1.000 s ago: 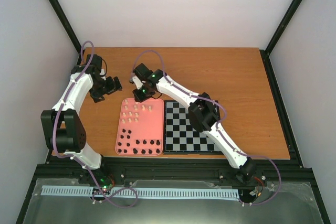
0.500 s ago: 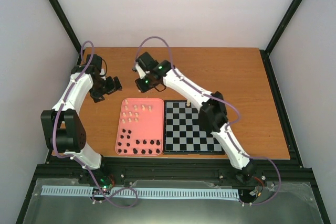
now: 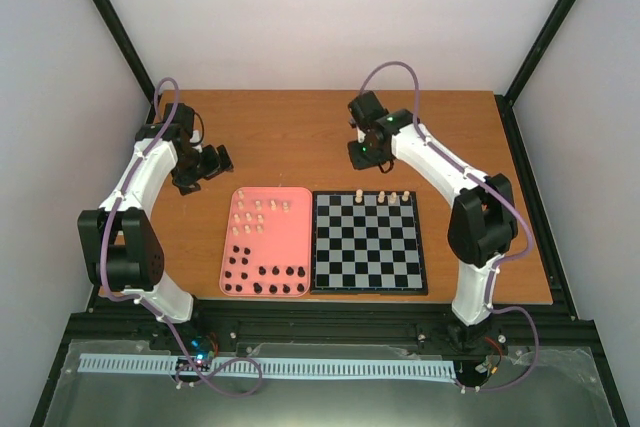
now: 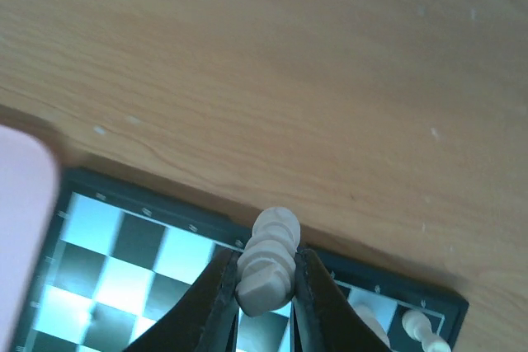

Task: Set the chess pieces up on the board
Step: Place the chess piece on the chessboard.

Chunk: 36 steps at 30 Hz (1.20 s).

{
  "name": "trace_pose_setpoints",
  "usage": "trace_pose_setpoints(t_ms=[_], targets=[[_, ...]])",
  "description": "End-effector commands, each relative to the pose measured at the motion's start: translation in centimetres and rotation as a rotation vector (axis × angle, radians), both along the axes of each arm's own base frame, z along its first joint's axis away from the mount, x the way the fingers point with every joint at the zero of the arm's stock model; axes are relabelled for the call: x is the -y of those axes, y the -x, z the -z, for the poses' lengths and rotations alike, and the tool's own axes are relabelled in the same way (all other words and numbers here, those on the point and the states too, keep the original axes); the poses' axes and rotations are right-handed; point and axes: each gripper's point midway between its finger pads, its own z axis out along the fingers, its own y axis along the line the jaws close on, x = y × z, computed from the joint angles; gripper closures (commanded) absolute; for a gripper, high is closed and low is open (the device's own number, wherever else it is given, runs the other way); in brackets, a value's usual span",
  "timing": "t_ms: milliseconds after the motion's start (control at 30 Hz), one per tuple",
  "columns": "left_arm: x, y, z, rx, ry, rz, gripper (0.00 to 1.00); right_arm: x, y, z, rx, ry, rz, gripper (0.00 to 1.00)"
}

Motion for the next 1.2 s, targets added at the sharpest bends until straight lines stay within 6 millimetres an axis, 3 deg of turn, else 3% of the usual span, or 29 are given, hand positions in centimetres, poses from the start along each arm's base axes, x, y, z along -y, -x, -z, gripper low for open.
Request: trace_pose_setpoints(t_ms=[0,267,1167], targets=[[0.2,-0.4,-0.4,0.02,0.011,-0.002,0.0,1.3,1.3,0.9,-0.005,0.037,0.01,0.91],[0.2,-0.4,0.0,0.005,0.005,0.0,0.0,3.1,3.3,4.1,-0.073,0.052,0.053,0.91],[0.0,-0.4,0.4,-0.008,-0.005,0.0,0.0,3.4,5.2,9.2,-0.181,0.067,0.048,0.91]])
